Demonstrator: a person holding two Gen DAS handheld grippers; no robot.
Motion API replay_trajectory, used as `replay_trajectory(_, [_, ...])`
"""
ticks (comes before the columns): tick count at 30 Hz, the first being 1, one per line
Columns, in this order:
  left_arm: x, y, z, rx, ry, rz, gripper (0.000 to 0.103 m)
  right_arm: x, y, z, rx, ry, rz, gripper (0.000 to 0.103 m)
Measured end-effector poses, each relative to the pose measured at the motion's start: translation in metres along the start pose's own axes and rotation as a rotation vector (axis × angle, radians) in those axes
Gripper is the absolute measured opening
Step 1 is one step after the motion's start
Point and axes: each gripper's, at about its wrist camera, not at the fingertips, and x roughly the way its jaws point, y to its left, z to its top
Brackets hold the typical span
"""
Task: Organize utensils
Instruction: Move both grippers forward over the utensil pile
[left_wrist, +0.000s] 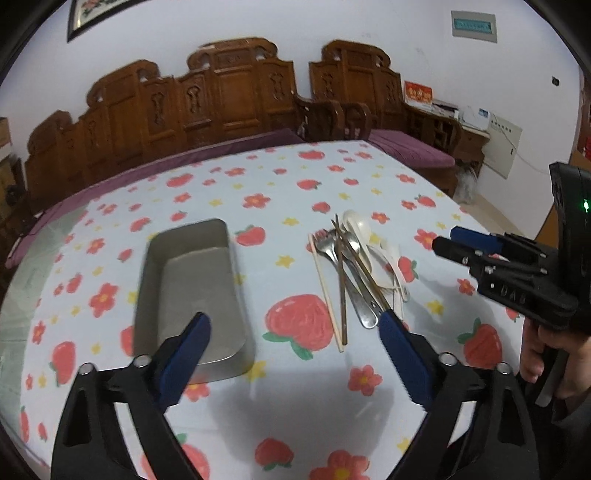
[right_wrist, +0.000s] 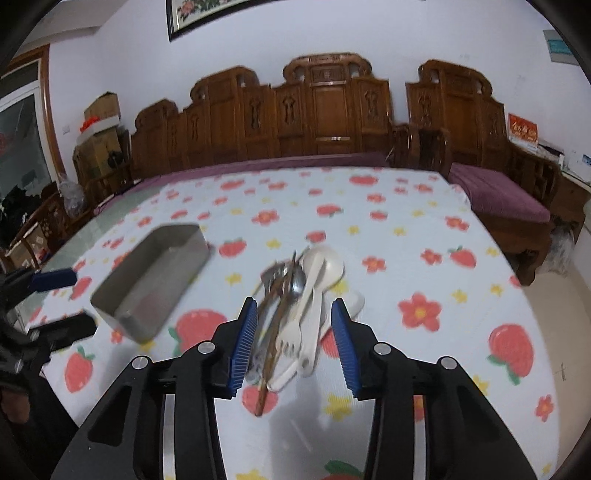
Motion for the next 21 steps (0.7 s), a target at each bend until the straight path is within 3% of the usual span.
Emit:
replay_trajectory(7, [0.050, -0.015, -0.009, -0.006, 0.089, -0.068, 0.058, 0.011, -0.002, -0.026, 0.045, 0.085, 0.069, 0.034])
replay_trajectory(14, [0.089, -0.026, -0.023, 0.015, 0.161, -0.056, 0.035, 0.019, 0.005, -0.040, 0.019, 0.136, 0.072, 0.033])
replay_trajectory(21, [0.102, -0.025, -0.032, 0.011, 0.192, -0.042, 0.032, 0.020, 0.008, -0.045, 0.009, 0.159, 0.077, 0.033])
